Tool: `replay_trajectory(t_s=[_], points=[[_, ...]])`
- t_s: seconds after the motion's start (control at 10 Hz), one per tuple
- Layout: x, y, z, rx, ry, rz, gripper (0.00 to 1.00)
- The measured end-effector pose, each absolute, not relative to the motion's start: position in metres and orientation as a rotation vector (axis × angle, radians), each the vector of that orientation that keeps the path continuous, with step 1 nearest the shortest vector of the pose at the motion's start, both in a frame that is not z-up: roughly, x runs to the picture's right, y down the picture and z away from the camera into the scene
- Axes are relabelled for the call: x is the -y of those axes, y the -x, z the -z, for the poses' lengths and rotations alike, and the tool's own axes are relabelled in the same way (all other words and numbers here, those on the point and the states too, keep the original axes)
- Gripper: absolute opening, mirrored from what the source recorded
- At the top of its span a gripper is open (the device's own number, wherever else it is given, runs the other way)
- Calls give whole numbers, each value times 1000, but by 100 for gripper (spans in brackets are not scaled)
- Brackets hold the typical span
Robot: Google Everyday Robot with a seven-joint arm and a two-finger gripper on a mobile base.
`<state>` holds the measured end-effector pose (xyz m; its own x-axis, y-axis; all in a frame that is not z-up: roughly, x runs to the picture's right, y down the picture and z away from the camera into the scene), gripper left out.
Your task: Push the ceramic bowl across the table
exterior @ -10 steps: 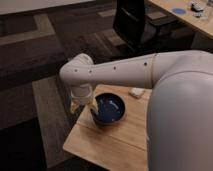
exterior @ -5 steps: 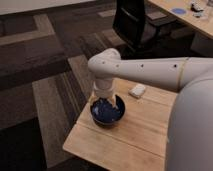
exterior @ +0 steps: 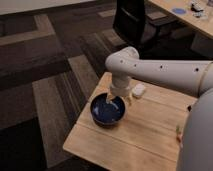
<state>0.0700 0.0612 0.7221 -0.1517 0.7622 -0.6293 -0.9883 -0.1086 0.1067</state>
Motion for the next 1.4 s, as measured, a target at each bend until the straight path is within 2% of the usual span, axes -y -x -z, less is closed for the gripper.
replay_trajectory(t_s=[0.4, 0.7, 1.1, 1.4], points=[[-88, -150, -720, -745, 421, -1778, 65], [-115, -188, -729, -757, 417, -1823, 65], [-146, -218, -739, -808, 363, -1808, 65], [-154, -196, -753, -847, 357, -1734, 65]])
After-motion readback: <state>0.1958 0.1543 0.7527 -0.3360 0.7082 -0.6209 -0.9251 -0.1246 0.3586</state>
